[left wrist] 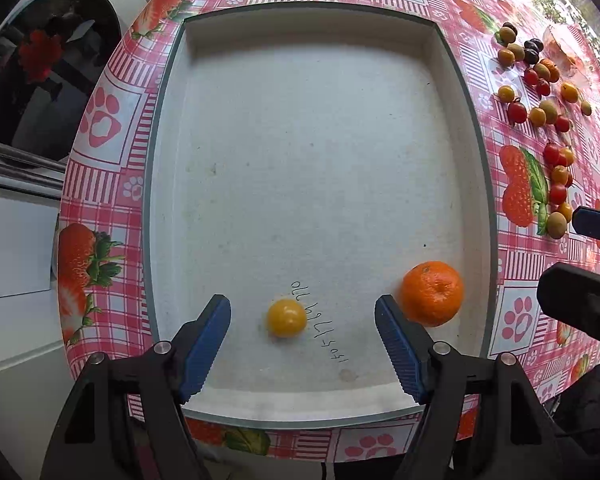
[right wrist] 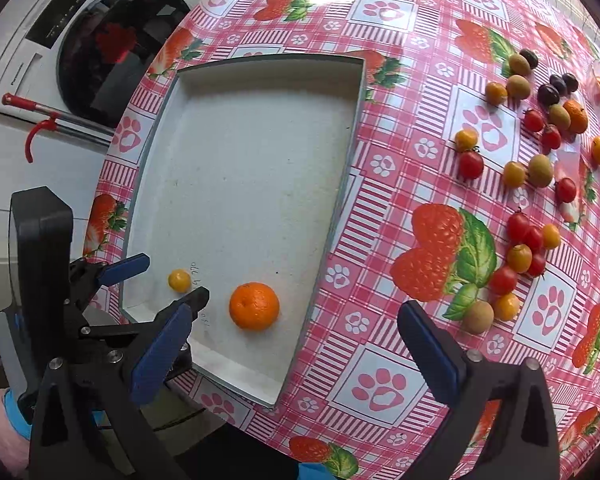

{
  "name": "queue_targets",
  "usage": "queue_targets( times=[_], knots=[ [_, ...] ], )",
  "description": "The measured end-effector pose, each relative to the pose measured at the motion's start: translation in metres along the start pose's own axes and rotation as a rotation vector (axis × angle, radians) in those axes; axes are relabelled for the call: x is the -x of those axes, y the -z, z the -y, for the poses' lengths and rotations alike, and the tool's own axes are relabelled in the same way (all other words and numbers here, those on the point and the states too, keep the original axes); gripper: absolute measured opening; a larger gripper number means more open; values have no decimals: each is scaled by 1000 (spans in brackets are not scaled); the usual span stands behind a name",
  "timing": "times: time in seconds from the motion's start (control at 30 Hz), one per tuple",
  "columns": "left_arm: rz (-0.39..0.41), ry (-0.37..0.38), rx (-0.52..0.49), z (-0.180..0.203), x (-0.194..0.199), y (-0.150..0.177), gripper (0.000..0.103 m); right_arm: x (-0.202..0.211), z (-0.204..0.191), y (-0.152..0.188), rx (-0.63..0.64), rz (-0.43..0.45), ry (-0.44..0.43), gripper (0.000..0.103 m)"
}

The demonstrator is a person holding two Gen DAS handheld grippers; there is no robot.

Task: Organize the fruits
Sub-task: 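Withdraw both open tools from the tray back toward the fruit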

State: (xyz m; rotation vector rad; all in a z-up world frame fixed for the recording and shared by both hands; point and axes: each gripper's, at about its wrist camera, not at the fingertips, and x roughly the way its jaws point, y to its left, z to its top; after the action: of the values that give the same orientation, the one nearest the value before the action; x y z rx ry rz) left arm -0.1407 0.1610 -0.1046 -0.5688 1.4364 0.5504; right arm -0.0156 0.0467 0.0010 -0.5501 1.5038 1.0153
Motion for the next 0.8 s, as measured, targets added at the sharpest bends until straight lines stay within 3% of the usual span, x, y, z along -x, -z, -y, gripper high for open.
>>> queue_targets(
  times=[0.23,0.47,0.8],
  knots=[
    [43,48,-126,62,18,-24,76,13,104,40,-239,-42,84,103],
    [66,65,-239,132,27,-56,76,20,161,66,-392,-44,118,103],
    [74,61,-235,153,24,-82,76,49,218,52,-459,28,130,103]
  ],
)
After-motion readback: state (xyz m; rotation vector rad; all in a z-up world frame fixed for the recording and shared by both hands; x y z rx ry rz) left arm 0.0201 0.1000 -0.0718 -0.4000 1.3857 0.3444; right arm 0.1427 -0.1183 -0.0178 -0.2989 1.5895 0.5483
